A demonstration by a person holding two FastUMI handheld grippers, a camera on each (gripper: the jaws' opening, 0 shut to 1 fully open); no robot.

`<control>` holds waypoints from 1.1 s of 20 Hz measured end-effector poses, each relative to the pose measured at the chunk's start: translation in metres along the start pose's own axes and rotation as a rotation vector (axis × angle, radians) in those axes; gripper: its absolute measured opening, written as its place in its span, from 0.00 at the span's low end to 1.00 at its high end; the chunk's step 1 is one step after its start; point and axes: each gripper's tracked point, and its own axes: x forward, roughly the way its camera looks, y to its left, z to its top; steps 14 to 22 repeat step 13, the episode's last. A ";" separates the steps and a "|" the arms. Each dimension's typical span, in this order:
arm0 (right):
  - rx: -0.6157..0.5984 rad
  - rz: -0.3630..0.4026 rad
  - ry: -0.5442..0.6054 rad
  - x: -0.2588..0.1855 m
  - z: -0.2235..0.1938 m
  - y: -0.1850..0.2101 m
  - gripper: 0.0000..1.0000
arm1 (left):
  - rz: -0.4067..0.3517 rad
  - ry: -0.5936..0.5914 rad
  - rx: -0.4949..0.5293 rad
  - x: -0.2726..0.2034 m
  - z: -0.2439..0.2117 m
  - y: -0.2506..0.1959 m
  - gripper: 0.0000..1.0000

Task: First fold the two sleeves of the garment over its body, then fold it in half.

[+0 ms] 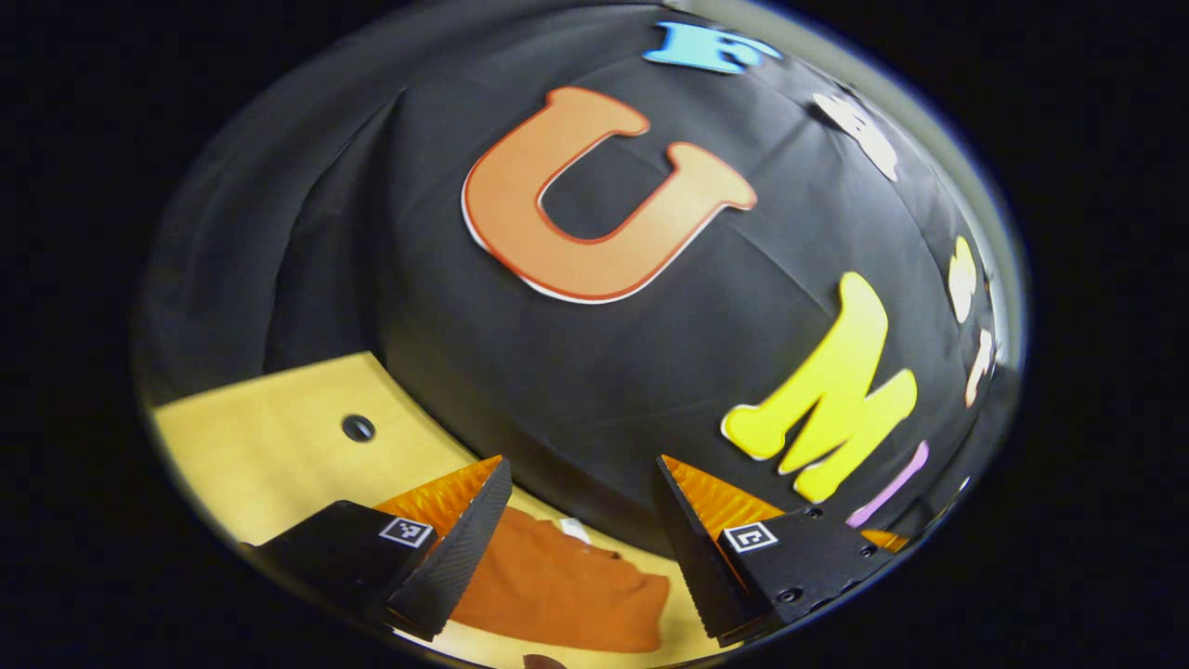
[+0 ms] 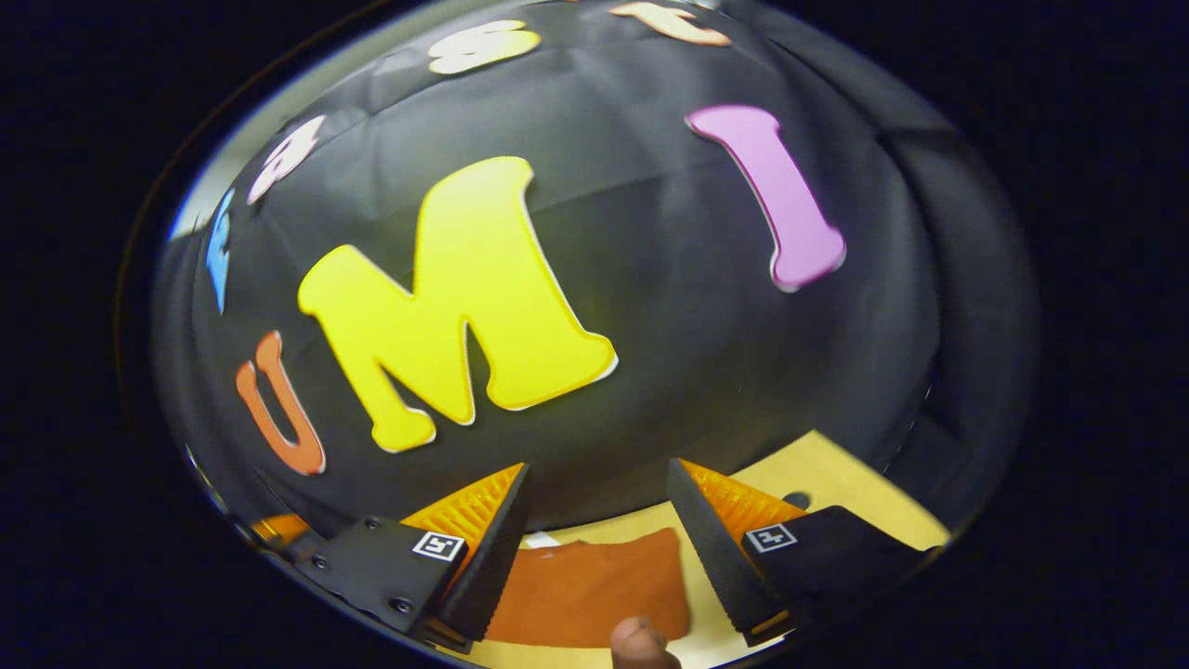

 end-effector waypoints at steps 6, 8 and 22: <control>-0.184 0.026 -0.114 -0.078 -0.008 0.026 0.95 | 0.049 -0.041 0.413 -0.077 -0.010 -0.014 0.98; -0.216 0.026 -0.121 -0.115 -0.017 0.024 0.95 | 0.040 -0.029 0.440 -0.111 -0.023 -0.017 0.98; -0.210 0.016 -0.092 -0.189 -0.055 0.029 0.91 | 0.027 -0.008 0.428 -0.174 -0.046 -0.018 0.98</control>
